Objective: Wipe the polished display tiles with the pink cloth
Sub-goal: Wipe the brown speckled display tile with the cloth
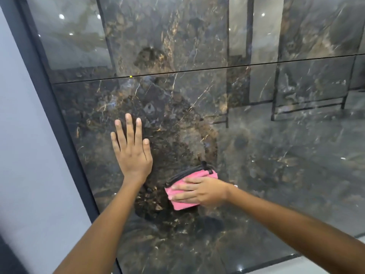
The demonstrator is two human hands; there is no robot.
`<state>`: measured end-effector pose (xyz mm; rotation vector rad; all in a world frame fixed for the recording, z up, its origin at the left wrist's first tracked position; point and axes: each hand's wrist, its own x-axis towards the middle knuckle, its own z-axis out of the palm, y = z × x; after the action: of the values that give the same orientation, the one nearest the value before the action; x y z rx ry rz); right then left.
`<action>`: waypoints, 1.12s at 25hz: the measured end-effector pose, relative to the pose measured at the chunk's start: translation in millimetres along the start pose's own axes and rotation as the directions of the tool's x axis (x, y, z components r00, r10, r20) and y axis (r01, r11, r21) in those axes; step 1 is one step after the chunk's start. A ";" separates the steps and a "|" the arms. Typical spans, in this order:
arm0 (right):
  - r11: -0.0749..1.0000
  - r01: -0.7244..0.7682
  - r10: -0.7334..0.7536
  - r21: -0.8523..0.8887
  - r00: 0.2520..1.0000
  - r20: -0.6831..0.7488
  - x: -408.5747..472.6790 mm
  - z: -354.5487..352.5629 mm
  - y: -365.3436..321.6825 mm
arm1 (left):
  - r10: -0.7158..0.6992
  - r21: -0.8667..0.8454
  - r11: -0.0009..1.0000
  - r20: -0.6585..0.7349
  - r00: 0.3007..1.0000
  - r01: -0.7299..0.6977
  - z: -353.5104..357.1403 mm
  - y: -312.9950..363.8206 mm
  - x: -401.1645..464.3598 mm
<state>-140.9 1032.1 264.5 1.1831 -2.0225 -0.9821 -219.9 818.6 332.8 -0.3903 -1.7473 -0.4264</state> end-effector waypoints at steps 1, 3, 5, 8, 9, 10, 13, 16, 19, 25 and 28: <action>0.999 0.007 -0.007 0.034 1.000 -0.014 -9.7 -4.2 16.2 | -0.003 -0.002 1.000 -0.001 1.000 0.003 -0.3 0.2 -0.8; 0.947 -0.304 0.321 0.107 0.920 -0.224 -25.0 -25.5 76.6 | -0.009 -0.017 1.000 -0.002 1.000 0.009 0.1 0.3 -1.1; 0.673 -0.680 0.723 0.292 0.519 -0.456 -49.4 -51.0 138.1 | -0.003 -0.022 1.000 -0.009 1.000 0.003 -0.1 0.8 -1.1; 0.268 -0.817 0.907 0.511 0.035 -0.419 -72.4 -25.1 112.8 | -0.005 -0.017 1.000 -0.019 1.000 0.005 1.7 0.7 0.5; 0.279 -0.828 0.924 0.486 0.095 -0.369 -73.8 -1.3 70.2 | -0.009 -0.014 1.000 -0.020 1.000 0.008 1.5 1.7 -1.7; 0.435 -0.825 0.886 0.360 0.320 -0.336 -71.3 19.4 20.5 | -0.008 -0.015 1.000 -0.021 1.000 0.007 1.3 2.5 -3.3; 0.954 -0.298 0.298 0.015 0.953 -0.051 -82.4 46.2 -49.2 | 0.006 -0.037 0.999 -0.016 1.000 -0.006 -0.7 2.4 0.4; 0.818 -0.502 0.575 0.282 0.736 -0.357 -51.5 9.2 21.6 | -0.030 -0.130 0.991 -0.038 0.999 0.025 -2.3 3.6 -4.0; 0.494 -0.723 0.851 0.483 0.289 -0.439 2.9 -21.0 63.0 | -0.068 -0.201 0.976 0.066 0.995 0.080 0.7 4.2 -74.3; 1.000 -0.008 0.007 0.022 1.000 0.015 -26.8 88.8 -137.5 | 0.049 -0.014 0.999 0.216 0.975 -0.047 19.3 -25.3 -197.1; 0.992 -0.089 0.101 0.093 0.986 -0.130 -56.1 79.8 -98.9 | 0.042 0.019 0.999 0.132 0.990 -0.045 30.7 -27.4 -215.4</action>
<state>-133.7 1073.3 132.0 1.1543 -2.0118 -0.7539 -214.1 802.6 114.2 -0.4488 -1.8663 -0.3565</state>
